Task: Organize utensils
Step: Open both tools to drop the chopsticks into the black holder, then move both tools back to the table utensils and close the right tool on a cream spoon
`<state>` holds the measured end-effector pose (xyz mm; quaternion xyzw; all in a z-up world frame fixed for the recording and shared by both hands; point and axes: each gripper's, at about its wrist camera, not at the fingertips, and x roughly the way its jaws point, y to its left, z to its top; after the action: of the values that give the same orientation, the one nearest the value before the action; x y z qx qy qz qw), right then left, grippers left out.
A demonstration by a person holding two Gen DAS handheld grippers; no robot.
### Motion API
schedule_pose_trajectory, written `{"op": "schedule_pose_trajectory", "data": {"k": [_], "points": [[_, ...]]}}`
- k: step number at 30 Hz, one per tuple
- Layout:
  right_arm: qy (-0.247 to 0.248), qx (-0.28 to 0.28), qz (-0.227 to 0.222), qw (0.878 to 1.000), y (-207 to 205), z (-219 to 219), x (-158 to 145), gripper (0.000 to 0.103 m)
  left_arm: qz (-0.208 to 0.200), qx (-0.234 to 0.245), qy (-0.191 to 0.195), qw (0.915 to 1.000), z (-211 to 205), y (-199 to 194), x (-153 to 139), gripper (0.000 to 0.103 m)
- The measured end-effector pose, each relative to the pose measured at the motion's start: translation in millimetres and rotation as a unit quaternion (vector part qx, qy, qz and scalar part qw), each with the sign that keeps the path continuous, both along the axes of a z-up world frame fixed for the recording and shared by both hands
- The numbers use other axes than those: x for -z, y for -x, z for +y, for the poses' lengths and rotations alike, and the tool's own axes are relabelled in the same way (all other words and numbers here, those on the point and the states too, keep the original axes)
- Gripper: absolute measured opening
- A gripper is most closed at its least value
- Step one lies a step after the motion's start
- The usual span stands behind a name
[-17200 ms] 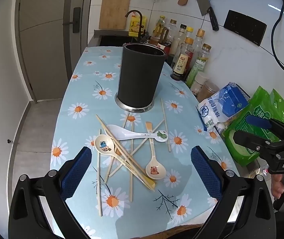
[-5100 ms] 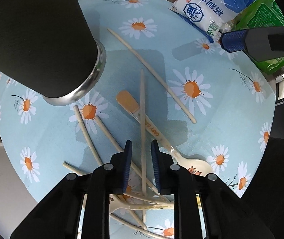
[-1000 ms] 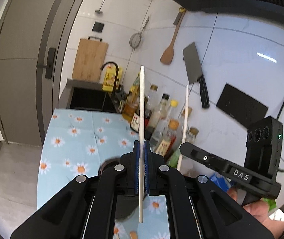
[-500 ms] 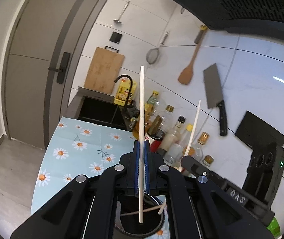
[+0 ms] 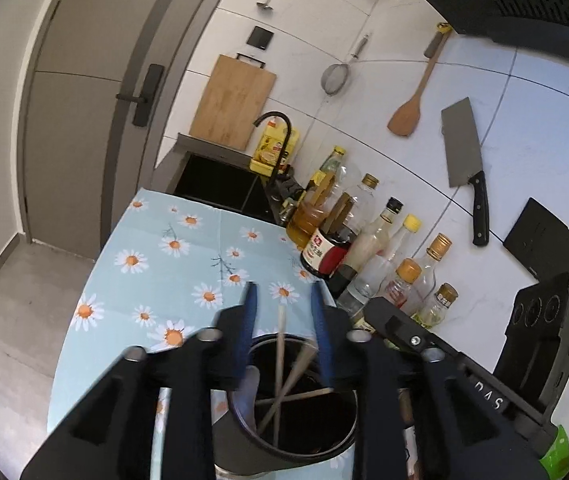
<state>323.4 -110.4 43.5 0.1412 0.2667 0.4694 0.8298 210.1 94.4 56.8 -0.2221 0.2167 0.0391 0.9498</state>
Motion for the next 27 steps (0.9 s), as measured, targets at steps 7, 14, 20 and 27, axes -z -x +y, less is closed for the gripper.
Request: {"op": "schedule_pose_trajectory", "data": {"k": [7, 14, 20, 27], "points": [[-0.008, -0.003, -0.002, 1.0, 12, -9, -7, 0.026, -0.006, -0.004, -0.002, 1.0, 1, 20, -4, 0.028], [-0.01, -0.035, -0.003, 0.999, 36, -13, -17, 0.027, 0.013, -0.008, -0.001, 0.9999, 4, 48, -9, 0.028], [0.029, -0.062, -0.008, 0.998, 61, -11, -16, 0.031, 0.04, -0.008, 0.024, 0.9989, 9, 80, 2, 0.028], [0.065, -0.093, 0.028, 0.993, 79, -8, 8, 0.031, 0.073, -0.015, 0.045, 0.9962, 10, 111, 25, 0.028]]}}
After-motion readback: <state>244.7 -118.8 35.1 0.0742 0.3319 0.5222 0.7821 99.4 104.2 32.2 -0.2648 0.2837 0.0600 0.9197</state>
